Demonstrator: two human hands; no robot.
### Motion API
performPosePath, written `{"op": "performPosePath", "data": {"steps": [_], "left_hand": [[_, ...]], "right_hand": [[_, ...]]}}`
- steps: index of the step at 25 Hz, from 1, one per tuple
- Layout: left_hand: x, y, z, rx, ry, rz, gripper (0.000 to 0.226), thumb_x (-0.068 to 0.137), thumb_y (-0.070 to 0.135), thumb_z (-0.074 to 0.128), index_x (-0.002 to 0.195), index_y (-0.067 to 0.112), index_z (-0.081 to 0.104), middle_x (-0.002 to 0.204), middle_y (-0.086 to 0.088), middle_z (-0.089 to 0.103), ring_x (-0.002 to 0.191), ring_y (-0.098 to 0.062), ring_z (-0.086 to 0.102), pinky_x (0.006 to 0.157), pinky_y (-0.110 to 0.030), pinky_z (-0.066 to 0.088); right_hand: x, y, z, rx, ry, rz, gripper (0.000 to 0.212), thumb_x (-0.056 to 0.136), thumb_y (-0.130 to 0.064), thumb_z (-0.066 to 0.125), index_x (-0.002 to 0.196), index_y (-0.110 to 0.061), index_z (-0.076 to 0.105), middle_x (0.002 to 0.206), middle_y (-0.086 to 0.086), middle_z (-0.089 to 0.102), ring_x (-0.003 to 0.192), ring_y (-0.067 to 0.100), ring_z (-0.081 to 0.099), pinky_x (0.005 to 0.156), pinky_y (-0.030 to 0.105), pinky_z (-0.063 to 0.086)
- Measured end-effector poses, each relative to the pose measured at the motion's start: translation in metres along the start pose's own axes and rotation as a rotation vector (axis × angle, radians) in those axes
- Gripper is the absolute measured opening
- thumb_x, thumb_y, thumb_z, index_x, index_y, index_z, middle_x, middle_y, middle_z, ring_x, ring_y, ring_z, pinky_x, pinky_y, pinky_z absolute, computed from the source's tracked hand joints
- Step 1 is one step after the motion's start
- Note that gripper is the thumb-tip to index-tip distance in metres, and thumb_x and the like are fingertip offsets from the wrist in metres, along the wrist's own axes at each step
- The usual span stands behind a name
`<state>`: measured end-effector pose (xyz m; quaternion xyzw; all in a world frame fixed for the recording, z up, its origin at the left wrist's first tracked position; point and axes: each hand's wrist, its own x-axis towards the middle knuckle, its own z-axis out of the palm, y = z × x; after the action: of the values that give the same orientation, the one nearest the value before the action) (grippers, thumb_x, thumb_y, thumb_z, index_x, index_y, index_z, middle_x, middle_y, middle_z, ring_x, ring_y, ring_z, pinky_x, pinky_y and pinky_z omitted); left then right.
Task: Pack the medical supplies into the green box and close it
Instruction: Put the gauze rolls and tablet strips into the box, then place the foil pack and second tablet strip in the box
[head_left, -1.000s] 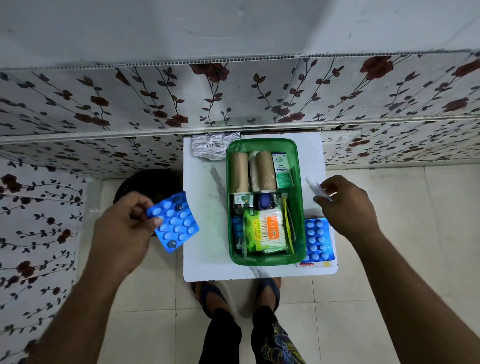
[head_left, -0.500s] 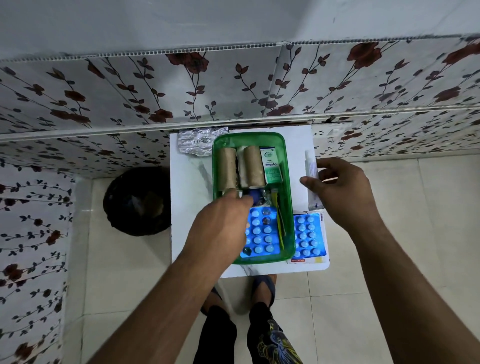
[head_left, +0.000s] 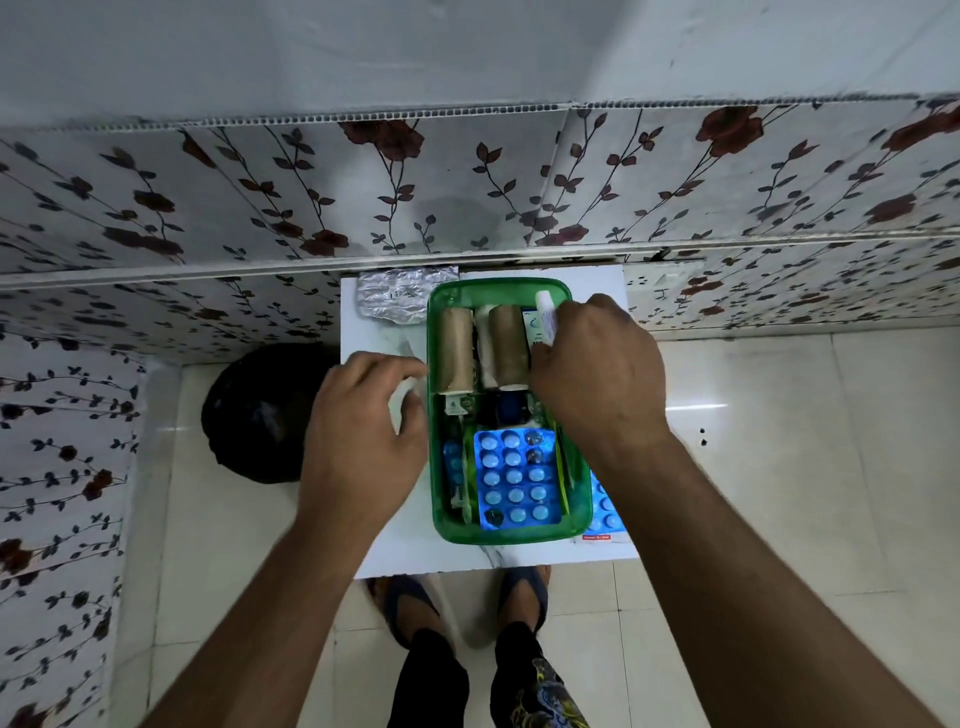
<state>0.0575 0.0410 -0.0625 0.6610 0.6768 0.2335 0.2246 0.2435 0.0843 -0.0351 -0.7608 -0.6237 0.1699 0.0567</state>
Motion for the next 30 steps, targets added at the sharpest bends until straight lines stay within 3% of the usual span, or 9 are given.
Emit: {"op": "performPosePath", "data": {"steps": [7,10,13,15,19,24,26,28,30], "left_hand": [[-0.009,-0.03,-0.001,-0.042,-0.028,-0.073,0.025,0.084,0.005,0.061,0.103,0.02,0.068,0.099,0.006,0.06,0.087,-0.011,0.059,0.072,-0.02,0.038],[-0.012,-0.035,-0.001,-0.157,-0.036,-0.156,0.025,0.085,0.005,0.062,0.099,0.025,0.068,0.098,0.007,0.062,0.082,-0.004,0.059,0.068,-0.017,0.042],[0.015,-0.043,0.002,-0.259,-0.046,-0.321,0.02,0.086,0.017,0.066,0.103,0.029,0.065,0.103,0.004,0.064,0.077,0.0,0.058,0.066,-0.01,0.041],[0.053,-0.054,0.012,-0.245,-0.056,-0.437,0.031,0.084,0.031,0.07,0.112,0.024,0.061,0.113,-0.003,0.062,0.083,-0.005,0.058,0.07,-0.02,0.042],[0.114,-0.067,0.043,-0.113,-0.043,-0.543,0.071,0.071,0.053,0.076,0.124,0.013,0.051,0.129,-0.016,0.052,0.112,-0.032,0.055,0.081,-0.032,0.043],[0.131,-0.07,0.059,0.02,-0.026,-0.663,0.095,0.059,0.054,0.084,0.131,0.008,0.042,0.135,-0.021,0.046,0.122,-0.039,0.048,0.09,-0.043,0.045],[0.135,-0.068,0.061,-0.046,-0.047,-0.75,0.1,0.052,0.052,0.088,0.131,0.008,0.045,0.134,-0.021,0.048,0.12,-0.038,0.05,0.093,-0.044,0.048],[0.139,-0.074,0.063,-0.152,-0.029,-0.818,0.103,0.033,0.055,0.088,0.12,0.009,0.056,0.124,-0.016,0.058,0.107,-0.033,0.06,0.087,-0.045,0.054],[0.14,-0.083,0.063,-0.26,0.04,-0.821,0.098,0.024,0.054,0.086,0.11,0.011,0.062,0.113,-0.007,0.066,0.097,-0.026,0.066,0.082,-0.041,0.057]], "right_hand": [[0.002,-0.002,0.017,-0.107,0.064,-0.003,0.031,0.092,-0.034,0.049,0.104,-0.01,0.065,0.104,0.011,0.06,0.087,0.036,0.065,0.061,0.031,0.033],[-0.005,0.009,0.014,0.045,0.159,0.045,0.029,0.091,-0.035,0.053,0.11,-0.019,0.067,0.103,0.005,0.066,0.087,0.031,0.066,0.064,0.032,0.041],[-0.013,0.045,0.009,0.287,0.217,0.204,0.018,0.087,-0.028,0.061,0.101,-0.022,0.071,0.083,-0.006,0.069,0.076,0.021,0.064,0.065,0.026,0.038],[-0.021,0.072,0.01,0.35,0.102,0.288,0.015,0.086,-0.024,0.064,0.1,-0.022,0.072,0.076,-0.01,0.065,0.071,0.016,0.061,0.066,0.025,0.038],[-0.033,0.103,0.018,0.349,-0.092,0.323,0.013,0.085,-0.02,0.07,0.095,-0.028,0.07,0.077,-0.011,0.066,0.07,0.005,0.061,0.061,0.023,0.043],[-0.046,0.114,0.022,0.19,-0.299,0.238,0.027,0.076,-0.028,0.08,0.094,-0.042,0.064,0.089,-0.014,0.065,0.076,0.008,0.063,0.066,0.028,0.046],[-0.049,0.114,0.029,0.068,-0.332,0.159,0.04,0.073,-0.032,0.082,0.108,-0.039,0.064,0.101,-0.009,0.061,0.088,0.013,0.062,0.069,0.028,0.047],[-0.05,0.115,0.036,-0.039,-0.331,0.083,0.054,0.071,-0.032,0.082,0.121,-0.036,0.061,0.112,-0.003,0.057,0.101,0.018,0.058,0.073,0.031,0.05],[-0.049,0.115,0.043,-0.093,-0.328,0.06,0.054,0.073,-0.031,0.082,0.123,-0.033,0.061,0.116,0.0,0.057,0.106,0.021,0.054,0.074,0.03,0.047]]}}
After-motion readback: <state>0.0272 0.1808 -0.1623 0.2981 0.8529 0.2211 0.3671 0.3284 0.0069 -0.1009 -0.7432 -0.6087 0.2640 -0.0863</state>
